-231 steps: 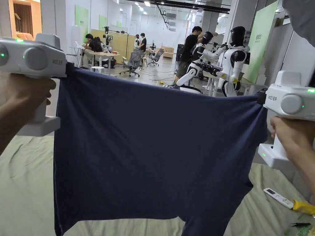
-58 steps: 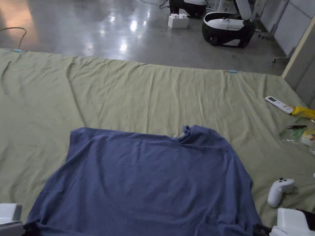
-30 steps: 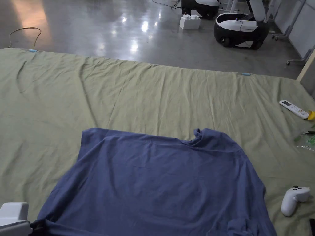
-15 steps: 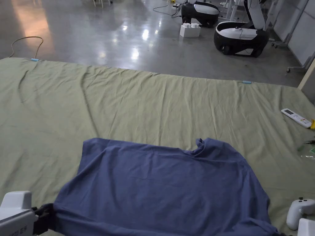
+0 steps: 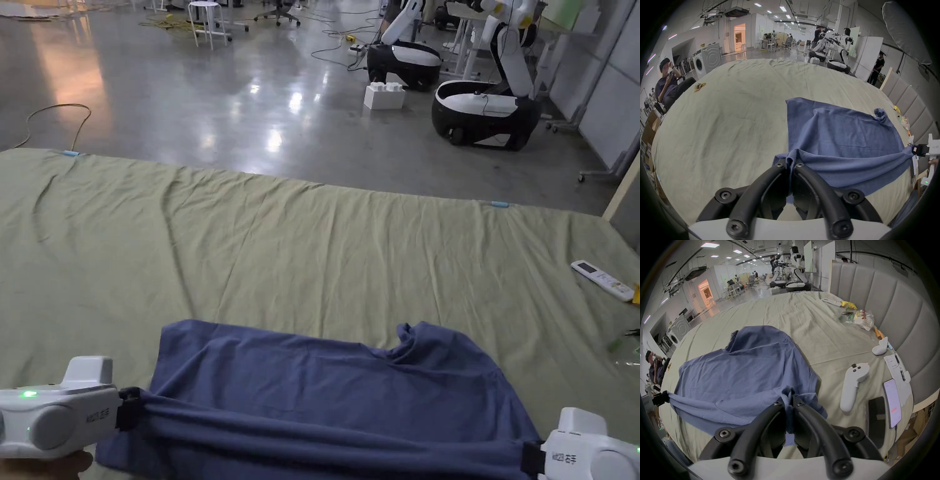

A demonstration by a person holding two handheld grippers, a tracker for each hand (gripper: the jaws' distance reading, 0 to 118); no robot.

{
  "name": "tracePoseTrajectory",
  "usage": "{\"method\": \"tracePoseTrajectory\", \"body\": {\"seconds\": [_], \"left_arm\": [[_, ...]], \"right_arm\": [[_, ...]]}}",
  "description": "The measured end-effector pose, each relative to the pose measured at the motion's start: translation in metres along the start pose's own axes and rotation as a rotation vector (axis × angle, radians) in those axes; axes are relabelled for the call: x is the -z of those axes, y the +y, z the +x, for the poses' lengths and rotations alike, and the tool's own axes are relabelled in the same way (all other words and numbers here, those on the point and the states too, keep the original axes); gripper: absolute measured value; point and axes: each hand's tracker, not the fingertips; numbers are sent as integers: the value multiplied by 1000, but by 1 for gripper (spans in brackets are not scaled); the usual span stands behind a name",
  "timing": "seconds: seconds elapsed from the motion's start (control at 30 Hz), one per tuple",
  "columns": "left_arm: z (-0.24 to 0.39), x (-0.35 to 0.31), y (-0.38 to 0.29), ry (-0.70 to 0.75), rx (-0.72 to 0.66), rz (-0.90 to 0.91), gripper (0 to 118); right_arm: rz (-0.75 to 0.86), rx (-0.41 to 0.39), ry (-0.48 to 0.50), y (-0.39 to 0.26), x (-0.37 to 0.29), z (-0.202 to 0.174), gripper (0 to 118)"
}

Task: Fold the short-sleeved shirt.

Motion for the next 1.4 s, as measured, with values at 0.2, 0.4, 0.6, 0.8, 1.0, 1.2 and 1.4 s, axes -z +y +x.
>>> {"method": "tracePoseTrajectory", "body": {"seconds": [0.2, 0.4, 0.6, 0.8, 1.0, 1.2, 1.4], "left_arm": [[4, 21, 3, 25, 8, -37, 7], [8, -2, -4, 56, 7, 16, 51], [20, -54, -11, 16, 15, 216, 62], [43, -102, -25, 19, 55, 450, 48], [61, -135, -35, 59, 113, 654, 16], [74, -160, -38, 47, 139, 709, 4], [59, -154, -46, 47, 128, 647, 2]], "right_arm": [[-8, -25, -7, 2, 26, -3, 14], [117, -83, -19, -7, 4, -9, 56], [437, -144, -11, -22, -56, -43, 84], [742, -102, 12, -40, -121, -84, 76], [936, -131, -10, -56, -155, -109, 17], [976, -164, -5, -63, -163, -115, 1], [973, -167, -10, -65, -165, -112, 1]]}}
